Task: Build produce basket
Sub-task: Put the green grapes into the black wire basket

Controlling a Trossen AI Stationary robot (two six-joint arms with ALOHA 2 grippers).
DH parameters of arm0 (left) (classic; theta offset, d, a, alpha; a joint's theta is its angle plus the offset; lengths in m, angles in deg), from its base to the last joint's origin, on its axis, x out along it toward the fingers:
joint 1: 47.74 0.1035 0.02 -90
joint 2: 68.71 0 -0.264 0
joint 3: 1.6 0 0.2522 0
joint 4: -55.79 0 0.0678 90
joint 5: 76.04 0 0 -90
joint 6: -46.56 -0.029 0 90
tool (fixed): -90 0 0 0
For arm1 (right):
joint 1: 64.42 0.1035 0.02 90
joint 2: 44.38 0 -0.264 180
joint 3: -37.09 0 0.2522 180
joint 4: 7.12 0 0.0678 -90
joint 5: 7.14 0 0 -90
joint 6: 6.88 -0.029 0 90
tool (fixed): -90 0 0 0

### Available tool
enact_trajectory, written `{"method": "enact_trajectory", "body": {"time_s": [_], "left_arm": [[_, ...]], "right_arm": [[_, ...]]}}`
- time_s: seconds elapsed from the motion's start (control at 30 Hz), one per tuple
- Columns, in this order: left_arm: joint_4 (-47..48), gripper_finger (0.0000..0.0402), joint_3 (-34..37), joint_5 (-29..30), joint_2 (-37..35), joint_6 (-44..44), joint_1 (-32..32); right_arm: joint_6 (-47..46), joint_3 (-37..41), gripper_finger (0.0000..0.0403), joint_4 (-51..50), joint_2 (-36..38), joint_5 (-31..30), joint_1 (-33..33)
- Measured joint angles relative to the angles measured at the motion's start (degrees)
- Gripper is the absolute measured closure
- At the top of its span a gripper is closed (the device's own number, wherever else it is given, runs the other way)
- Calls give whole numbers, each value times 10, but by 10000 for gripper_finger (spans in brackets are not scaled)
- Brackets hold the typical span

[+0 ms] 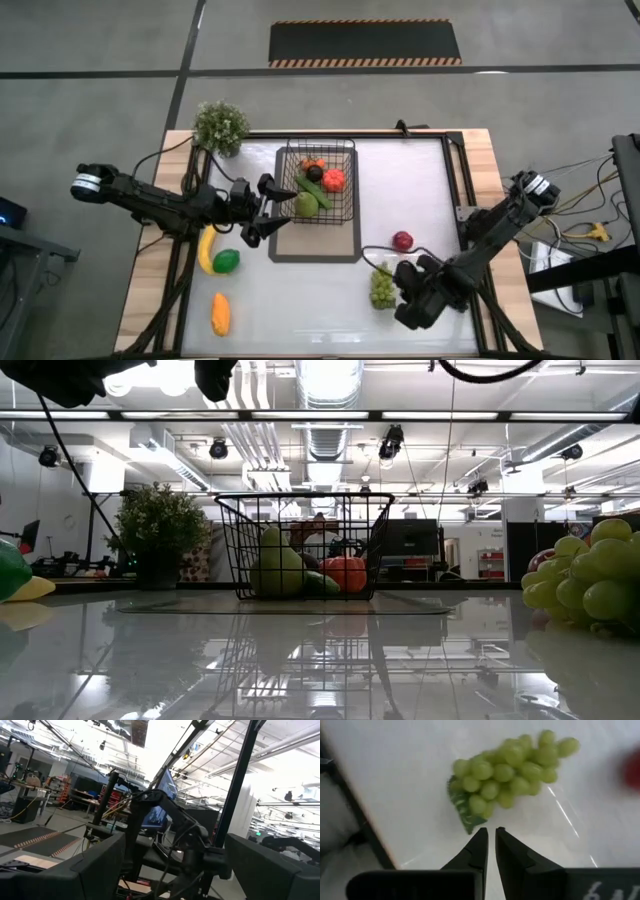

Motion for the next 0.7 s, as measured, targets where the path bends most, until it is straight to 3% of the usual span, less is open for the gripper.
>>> {"method": "enact_trajectory", "body": {"time_s": [0.13,0.23,0.7], "left_arm": [[0,77,0,0,0,0,0],[0,77,0,0,0,0,0],[5,77,0,0,0,-2,0]], "right_arm": [[-63,-49,374,-59,-36,28,0],[-78,-77,349,-79,-61,59,0],[-155,-134,116,-101,-153,73,-6]]}}
